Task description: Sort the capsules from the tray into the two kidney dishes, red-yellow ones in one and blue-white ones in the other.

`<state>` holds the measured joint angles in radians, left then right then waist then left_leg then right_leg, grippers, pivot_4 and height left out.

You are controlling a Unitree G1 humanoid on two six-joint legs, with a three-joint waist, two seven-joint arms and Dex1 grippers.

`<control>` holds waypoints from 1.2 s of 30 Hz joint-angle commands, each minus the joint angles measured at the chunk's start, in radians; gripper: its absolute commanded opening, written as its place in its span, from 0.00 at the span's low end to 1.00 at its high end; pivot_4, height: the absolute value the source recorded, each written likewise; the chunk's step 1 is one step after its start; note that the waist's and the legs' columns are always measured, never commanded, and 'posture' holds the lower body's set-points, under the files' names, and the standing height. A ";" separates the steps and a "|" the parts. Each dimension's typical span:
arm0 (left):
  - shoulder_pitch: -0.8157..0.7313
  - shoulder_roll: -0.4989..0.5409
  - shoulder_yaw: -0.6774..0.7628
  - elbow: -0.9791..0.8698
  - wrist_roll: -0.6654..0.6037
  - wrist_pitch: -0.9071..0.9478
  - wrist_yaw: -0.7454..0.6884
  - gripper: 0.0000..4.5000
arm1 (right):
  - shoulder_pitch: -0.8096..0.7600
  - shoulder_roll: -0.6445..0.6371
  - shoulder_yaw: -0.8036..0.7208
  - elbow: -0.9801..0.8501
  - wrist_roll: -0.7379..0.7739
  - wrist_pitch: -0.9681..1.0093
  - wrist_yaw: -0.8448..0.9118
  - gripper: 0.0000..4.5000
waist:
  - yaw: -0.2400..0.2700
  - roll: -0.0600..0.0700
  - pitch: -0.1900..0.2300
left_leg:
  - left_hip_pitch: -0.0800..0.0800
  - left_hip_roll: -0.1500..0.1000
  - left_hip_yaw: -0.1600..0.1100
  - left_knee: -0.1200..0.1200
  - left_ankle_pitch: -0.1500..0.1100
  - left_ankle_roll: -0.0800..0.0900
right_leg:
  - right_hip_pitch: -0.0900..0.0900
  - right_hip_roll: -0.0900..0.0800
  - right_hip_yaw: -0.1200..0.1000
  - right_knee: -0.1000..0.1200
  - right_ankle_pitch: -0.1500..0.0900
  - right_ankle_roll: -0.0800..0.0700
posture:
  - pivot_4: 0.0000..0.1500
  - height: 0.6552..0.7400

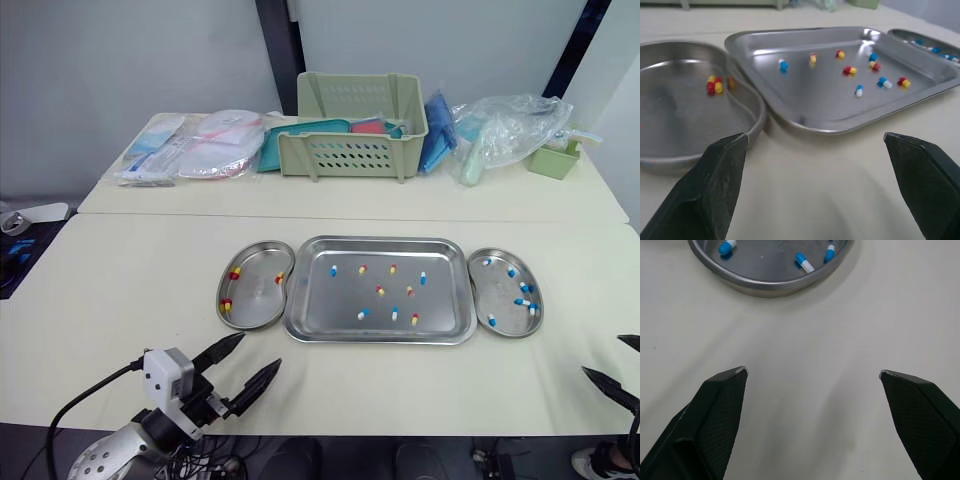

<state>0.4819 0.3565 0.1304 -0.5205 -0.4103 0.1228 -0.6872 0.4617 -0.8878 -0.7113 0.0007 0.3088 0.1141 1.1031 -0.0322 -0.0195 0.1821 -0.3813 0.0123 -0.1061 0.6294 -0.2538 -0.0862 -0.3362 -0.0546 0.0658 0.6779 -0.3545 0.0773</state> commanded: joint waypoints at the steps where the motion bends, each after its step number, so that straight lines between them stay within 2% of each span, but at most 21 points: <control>1: -0.017 0.002 -0.016 0.001 0.000 -0.023 0.000 1.00 | 0.031 -0.004 -0.027 -0.076 0.030 0.023 0.015 0.99 | 0.000 0.001 0.000 | 0.000 0.000 0.000 0.000 0.000 0.000 | 0.000 0.000 0.000 0.000 0.000 0.000 | 1.00 1.00; 4: -0.028 0.010 -0.024 0.012 0.000 -0.030 -0.009 1.00 | 0.072 -0.002 -0.040 -0.183 0.080 0.095 0.035 0.99 | 0.001 0.001 -0.001 | 0.000 0.000 0.000 0.000 0.000 0.000 | 0.000 0.000 0.000 0.000 0.000 0.000 | 1.00 1.00; 8: -0.045 0.019 -0.027 0.021 -0.002 -0.030 -0.013 1.00 | 0.115 -0.003 -0.007 -0.453 0.201 0.246 0.035 0.99 | 0.000 0.002 -0.001 | 0.000 0.000 0.000 0.000 0.000 0.000 | 0.000 0.000 0.000 0.000 0.000 0.000 | 1.00 1.00; 12: -0.068 0.018 -0.046 0.023 0.001 -0.026 -0.002 1.00 | -0.038 0.019 0.188 -0.704 0.290 0.403 -0.161 0.99 | 0.000 -0.001 -0.001 | 0.000 0.001 -0.001 0.001 0.000 0.000 | 0.001 0.001 -0.001 0.001 0.000 0.000 | 1.00 1.00; 16: -0.077 0.013 -0.054 0.030 0.001 -0.045 0.000 1.00 | -0.245 0.083 0.408 -0.781 0.291 0.544 -0.358 0.99 | 0.002 -0.002 0.000 | -0.001 0.001 -0.002 0.001 0.000 0.000 | 0.000 0.001 -0.001 0.000 0.000 0.000 | 1.00 1.00; 19: -0.079 0.010 -0.062 0.041 -0.004 -0.061 -0.010 1.00 | -0.411 0.176 0.588 -0.770 0.261 0.615 -0.468 0.99 | 0.002 -0.003 -0.001 | -0.001 0.000 -0.003 0.001 0.000 0.000 | -0.001 0.001 -0.002 0.000 0.000 0.000 | 1.00 1.00; 24: -0.079 0.007 -0.072 0.046 -0.007 -0.076 -0.012 1.00 | -0.562 0.284 0.780 -0.705 0.161 0.630 -0.571 0.99 | 0.003 -0.004 -0.001 | -0.002 0.000 -0.004 0.001 0.000 0.000 | -0.001 0.000 -0.003 0.000 0.000 0.000 | 1.00 1.00; 28: -0.081 0.010 -0.078 0.054 -0.001 -0.082 -0.009 1.00 | -0.711 0.418 0.960 -0.591 0.063 0.632 -0.641 0.80 | 0.000 -0.003 -0.001 | -0.001 0.000 -0.004 0.000 0.000 0.000 | -0.002 0.000 -0.003 0.001 0.000 0.000 | 1.00 1.00; 29: -0.084 0.011 -0.080 0.054 -0.001 -0.082 -0.008 1.00 | -0.751 0.451 1.000 -0.555 0.033 0.631 -0.657 0.80 | -0.004 -0.003 -0.001 | -0.001 0.000 -0.004 0.000 0.000 0.000 | -0.002 0.000 -0.002 0.002 0.000 0.000 | 1.00 1.00; 36: -0.120 0.020 -0.090 0.036 -0.005 -0.047 0.013 1.00 | -0.974 0.646 1.123 -0.262 -0.127 0.597 -0.750 0.80 | -0.003 -0.003 -0.001 | -0.002 0.001 -0.004 0.000 0.000 0.000 | -0.005 0.001 -0.002 0.002 0.000 0.000 | 1.00 1.00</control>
<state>0.3680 0.3695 0.0454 -0.4566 -0.4103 0.0708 -0.6822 -0.4714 -0.2683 0.4042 -0.3120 0.2219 0.7423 0.3791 -0.0347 -0.0224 0.1813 -0.3841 0.0129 -0.1098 0.6297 -0.2536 -0.0864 -0.3417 -0.0539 0.0636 0.6803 -0.3544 0.0770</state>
